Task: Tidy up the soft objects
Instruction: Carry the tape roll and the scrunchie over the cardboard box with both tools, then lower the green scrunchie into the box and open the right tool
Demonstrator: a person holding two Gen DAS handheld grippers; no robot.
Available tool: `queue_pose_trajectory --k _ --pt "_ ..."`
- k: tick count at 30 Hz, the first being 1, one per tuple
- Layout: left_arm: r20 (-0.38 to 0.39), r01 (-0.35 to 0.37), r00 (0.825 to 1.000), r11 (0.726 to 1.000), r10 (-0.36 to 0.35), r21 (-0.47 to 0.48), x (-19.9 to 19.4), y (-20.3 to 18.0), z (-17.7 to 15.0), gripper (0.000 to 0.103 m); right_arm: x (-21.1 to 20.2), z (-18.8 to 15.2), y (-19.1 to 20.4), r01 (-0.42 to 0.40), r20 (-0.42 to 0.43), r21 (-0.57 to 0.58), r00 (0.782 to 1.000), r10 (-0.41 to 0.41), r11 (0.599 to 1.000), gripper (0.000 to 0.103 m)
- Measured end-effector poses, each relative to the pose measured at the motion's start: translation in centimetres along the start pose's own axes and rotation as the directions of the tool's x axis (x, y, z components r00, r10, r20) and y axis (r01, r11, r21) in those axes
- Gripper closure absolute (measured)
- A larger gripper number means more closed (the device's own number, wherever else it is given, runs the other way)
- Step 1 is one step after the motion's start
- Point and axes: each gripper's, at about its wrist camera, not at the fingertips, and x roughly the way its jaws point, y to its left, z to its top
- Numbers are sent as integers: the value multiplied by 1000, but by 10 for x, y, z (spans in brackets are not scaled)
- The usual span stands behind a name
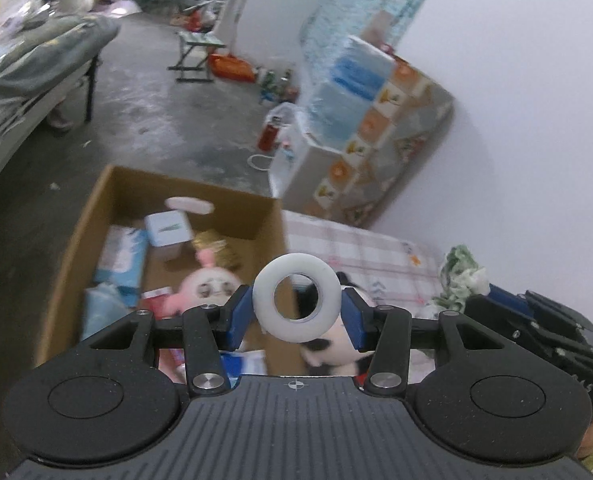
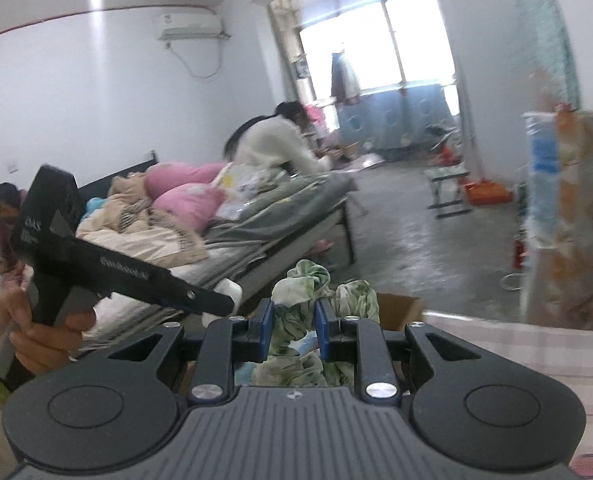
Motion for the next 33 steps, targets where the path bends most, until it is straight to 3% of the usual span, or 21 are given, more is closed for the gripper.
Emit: queue_pose_trajectory --k 4,9,14,17,20,26,29,33 --pt "-17 -24 1000 998 23 -52 12 38 1 56 45 4 7 -47 -44 30 998 49 998 103" --pt "-52 -54 997 992 49 -110 42 85 3 56 113 7 4 -42 -124 64 991 50 997 103" --pt "-98 -81 993 988 68 -130 79 118 1 56 179 6 -21 9 -219 74 976 7 997 103" --pt "-138 -98 987 985 78 -140 97 134 -2 56 220 -1 -35 66 -300 29 952 -54 997 103" --pt "-161 -106 984 982 81 -154 111 150 -5 56 261 -10 -48 132 -384 -59 912 -145 989 103" --pt "-195 -109 978 980 76 -166 126 165 -6 56 333 -38 -56 175 -536 -263 791 -295 949 103" --pt "-204 -109 976 980 74 -168 129 170 -7 56 356 -54 -55 161 -593 -379 714 -373 911 103" --pt "-204 -108 976 979 72 -170 132 174 -6 56 374 -71 -47 130 -605 -528 637 -479 839 103"
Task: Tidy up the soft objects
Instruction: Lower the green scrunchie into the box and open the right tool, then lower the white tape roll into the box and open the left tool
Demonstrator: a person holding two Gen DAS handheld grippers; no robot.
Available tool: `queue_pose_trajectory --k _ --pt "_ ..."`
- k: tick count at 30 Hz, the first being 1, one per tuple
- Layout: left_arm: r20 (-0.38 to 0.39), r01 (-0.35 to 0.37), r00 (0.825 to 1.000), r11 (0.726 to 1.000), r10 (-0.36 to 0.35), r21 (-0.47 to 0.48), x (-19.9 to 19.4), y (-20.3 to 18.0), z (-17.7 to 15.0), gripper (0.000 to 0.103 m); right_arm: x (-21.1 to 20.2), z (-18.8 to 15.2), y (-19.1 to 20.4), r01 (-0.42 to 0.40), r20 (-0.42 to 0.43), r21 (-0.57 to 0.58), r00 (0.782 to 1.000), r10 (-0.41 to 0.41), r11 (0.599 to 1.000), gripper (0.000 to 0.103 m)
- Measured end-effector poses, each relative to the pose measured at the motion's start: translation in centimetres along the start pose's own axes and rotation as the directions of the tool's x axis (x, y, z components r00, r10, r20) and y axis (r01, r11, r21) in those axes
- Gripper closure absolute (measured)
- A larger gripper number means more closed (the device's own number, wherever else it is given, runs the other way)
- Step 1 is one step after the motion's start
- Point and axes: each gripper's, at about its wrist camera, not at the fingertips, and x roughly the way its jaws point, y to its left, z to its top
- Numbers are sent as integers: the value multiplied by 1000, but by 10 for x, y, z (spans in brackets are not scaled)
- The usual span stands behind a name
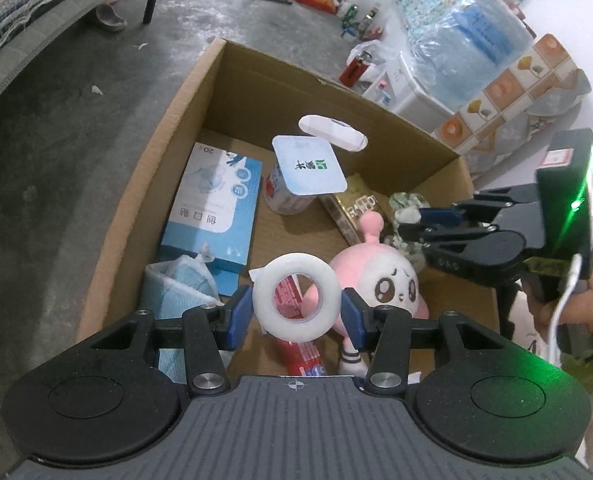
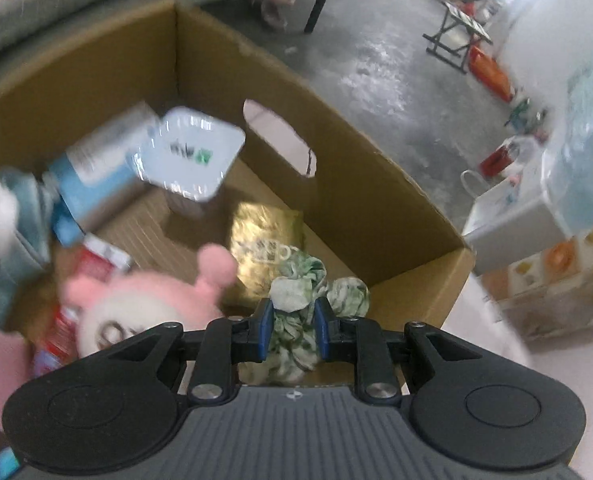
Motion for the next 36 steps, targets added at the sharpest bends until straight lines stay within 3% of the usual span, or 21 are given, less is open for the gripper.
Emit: queue_pose_trajectory --k 4,6,12,16,18,20,23,26,31,36 --pt "-6 4 1000 1000 -4 -1 3 0 0 56 9 7 6 32 -67 -61 997 -36 998 103" --pt "-9 8 1000 1000 -8 0 4 -2 0 56 6 12 3 25 -74 -39 997 -28 999 103" --pt "8 14 1000 1000 -14 9 0 -2 2 56 -32 22 -7 -25 56 -9 998 25 1000 103" --pt "16 21 1000 1000 -21 4 -3 1 3 56 -23 27 -14 -202 53 97 979 197 975 103" --pt "17 23 1000 1000 -23 -2 -3 3 3 56 -9 29 -16 -249 23 146 968 248 957 103" --pt "11 21 1000 1000 -21 -6 -1 5 2 56 8 29 -17 -247 -25 185 966 256 951 103" --pt "4 17 1000 1000 -17 -9 -1 7 1 56 23 27 -19 -162 -87 219 979 185 962 103" --pt "-2 17 1000 1000 -17 -7 -2 6 0 56 16 25 -19 -165 -80 233 979 188 958 103" --pt "-40 29 999 1000 -29 -2 4 0 -3 56 -32 7 -21 -249 99 260 968 231 933 99" --pt "-131 25 991 1000 -23 11 21 -10 -10 56 -91 -47 -31 -367 315 296 909 273 882 95"
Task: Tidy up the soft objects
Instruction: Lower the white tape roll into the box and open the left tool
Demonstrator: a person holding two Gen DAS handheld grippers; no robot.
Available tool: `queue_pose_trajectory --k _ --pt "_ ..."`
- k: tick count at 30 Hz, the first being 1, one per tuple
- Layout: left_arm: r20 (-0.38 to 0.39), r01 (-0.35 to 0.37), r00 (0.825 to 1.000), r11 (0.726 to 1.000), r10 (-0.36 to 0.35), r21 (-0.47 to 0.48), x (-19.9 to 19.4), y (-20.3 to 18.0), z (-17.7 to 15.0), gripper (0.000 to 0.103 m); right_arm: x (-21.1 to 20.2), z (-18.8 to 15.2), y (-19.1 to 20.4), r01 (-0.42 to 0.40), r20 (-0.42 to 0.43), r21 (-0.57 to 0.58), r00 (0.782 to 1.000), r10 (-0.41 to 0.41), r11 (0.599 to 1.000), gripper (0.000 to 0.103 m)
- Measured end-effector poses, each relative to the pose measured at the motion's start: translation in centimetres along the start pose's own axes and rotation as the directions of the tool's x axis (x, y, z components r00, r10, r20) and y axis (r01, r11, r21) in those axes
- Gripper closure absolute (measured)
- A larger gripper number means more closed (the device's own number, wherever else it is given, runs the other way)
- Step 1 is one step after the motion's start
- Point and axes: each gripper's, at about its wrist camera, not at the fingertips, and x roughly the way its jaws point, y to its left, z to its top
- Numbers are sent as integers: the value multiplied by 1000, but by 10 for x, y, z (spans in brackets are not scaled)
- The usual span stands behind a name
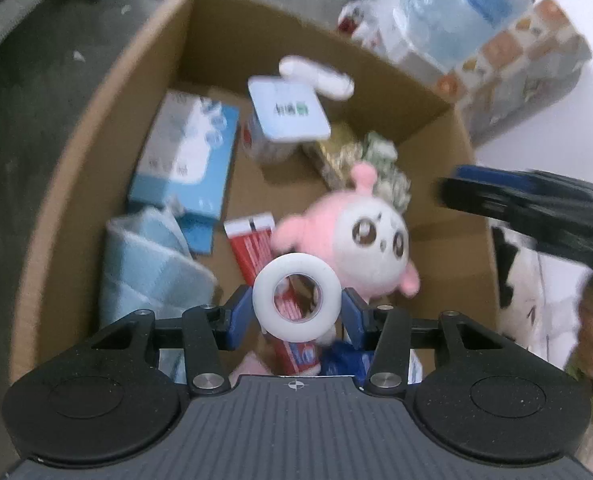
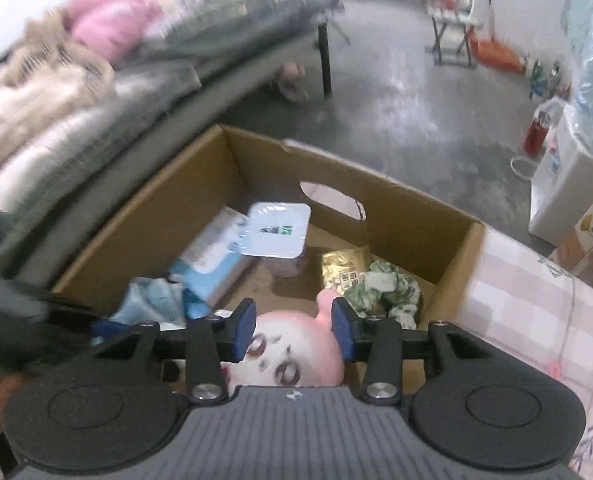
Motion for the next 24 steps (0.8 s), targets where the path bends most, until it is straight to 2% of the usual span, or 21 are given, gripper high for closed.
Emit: queue_pose_trajectory --k 2,4,9,15,17,20,22,24 --pt "-40 -22 999 1000 22 8 8 -2 -2 56 -22 -15 -5 -37 38 32 999 36 999 94" --pt "-64 -73 995 997 74 25 16 -2 -4 56 -42 -32 -11 -87 74 69 994 82 994 94" --pt "-114 -211 969 975 218 70 42 -4 -4 55 -68 -59 -17 -138 130 105 984 124 985 93" --pt "-66 -306 946 941 318 148 48 -18 -2 55 -84 -79 -17 -156 173 108 976 136 982 92" --pt "-47 -334 937 925 347 180 46 -25 -2 52 -89 -86 -15 -149 188 106 974 127 983 87" --pt "-25 -355 929 910 369 215 42 -32 -2 43 -97 -97 -12 -132 215 100 971 108 986 79" --pt "-18 -338 937 918 349 207 38 -34 -1 36 -105 -104 -9 -118 237 96 967 93 988 79" --pt "3 -330 942 923 336 197 32 -36 -3 35 -112 -111 -8 -112 255 101 963 84 989 79"
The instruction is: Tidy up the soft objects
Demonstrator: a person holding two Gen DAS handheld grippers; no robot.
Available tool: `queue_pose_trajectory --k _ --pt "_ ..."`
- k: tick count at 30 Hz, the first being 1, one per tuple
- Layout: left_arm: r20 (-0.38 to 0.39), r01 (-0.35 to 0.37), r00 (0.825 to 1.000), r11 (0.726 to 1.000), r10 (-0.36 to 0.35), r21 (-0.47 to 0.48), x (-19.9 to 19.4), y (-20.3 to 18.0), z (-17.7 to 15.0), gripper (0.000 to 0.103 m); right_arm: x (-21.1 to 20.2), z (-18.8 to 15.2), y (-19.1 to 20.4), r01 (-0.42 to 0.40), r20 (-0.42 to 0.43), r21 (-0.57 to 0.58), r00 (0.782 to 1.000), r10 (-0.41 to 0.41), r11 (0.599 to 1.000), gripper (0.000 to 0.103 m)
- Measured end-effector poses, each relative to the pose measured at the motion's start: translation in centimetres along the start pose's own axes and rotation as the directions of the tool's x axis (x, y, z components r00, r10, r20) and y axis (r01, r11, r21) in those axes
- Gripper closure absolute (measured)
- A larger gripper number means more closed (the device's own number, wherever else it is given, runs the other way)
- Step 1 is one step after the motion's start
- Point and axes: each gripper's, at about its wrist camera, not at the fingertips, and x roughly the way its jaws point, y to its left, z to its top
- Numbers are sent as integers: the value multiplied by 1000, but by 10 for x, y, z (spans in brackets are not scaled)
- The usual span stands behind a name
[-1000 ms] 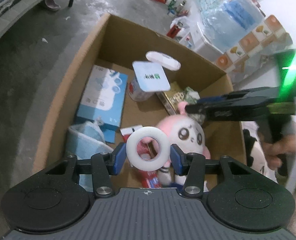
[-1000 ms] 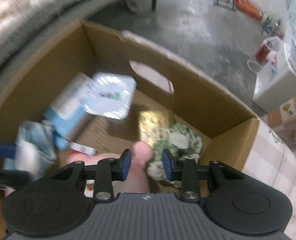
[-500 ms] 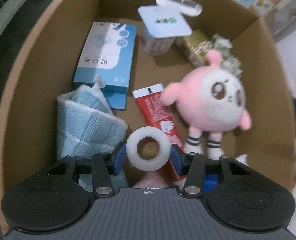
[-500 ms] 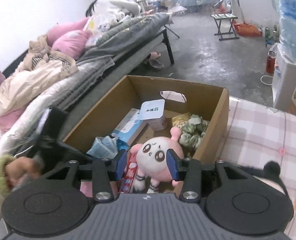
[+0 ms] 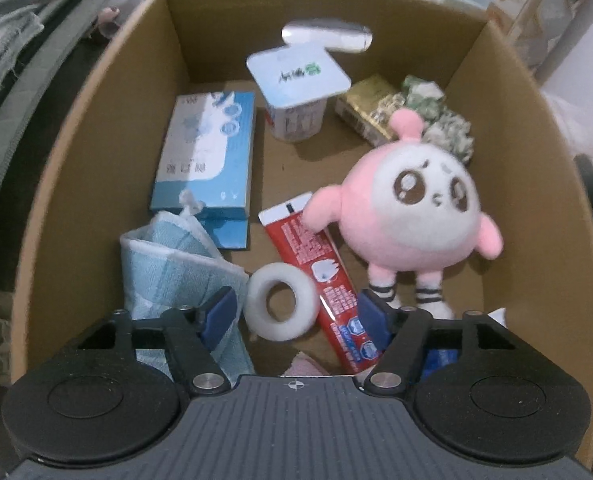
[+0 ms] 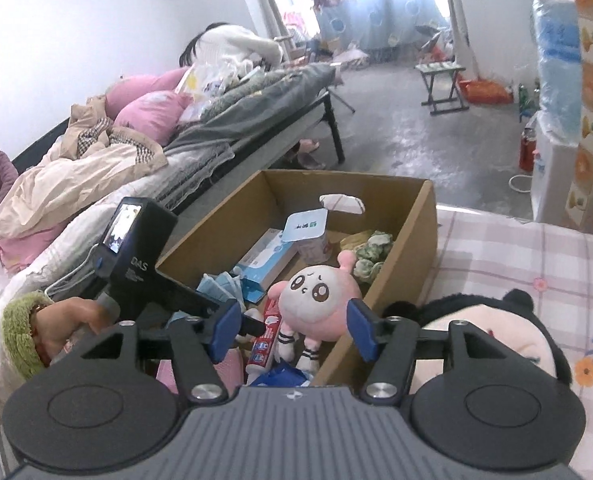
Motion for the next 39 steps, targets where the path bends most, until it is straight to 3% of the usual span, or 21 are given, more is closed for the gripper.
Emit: queue_pose_trajectory --k 6,10,14,18,21,26,30,37,39 --pt "101 24 995 1000 -23 -7 -44 -4 -12 33 -39 -21 4 5 93 42 996 -9 999 79" --pt "197 53 979 999 -54 6 -91 -6 -34 20 -75 -44 12 37 185 68 982 -49 997 79" --pt "324 80 942 996 -90 45 -152 -10 -72 2 -117 -67 23 87 289 91 951 -110 992 79" --pt "435 92 892 992 -123 91 -204 -12 -117 0 -160 -93 37 120 374 116 915 -155 986 79" --pt "484 72 868 993 -109 95 -227 -14 -148 0 -181 -115 47 141 411 143 892 -188 980 79" --pt "546 5 837 1000 -18 26 -228 -22 -189 0 -183 -145 59 264 390 182 865 -316 947 79" --pt "587 -40 810 998 8 42 -216 -35 -211 0 -167 -157 70 394 346 191 830 -437 899 79" --pt "584 -41 812 998 3 52 -199 -49 -232 0 -149 -170 87 480 289 194 805 -518 855 79" --pt "587 -58 810 996 6 69 -196 -55 -235 0 -144 -171 94 520 272 185 788 -552 834 79"
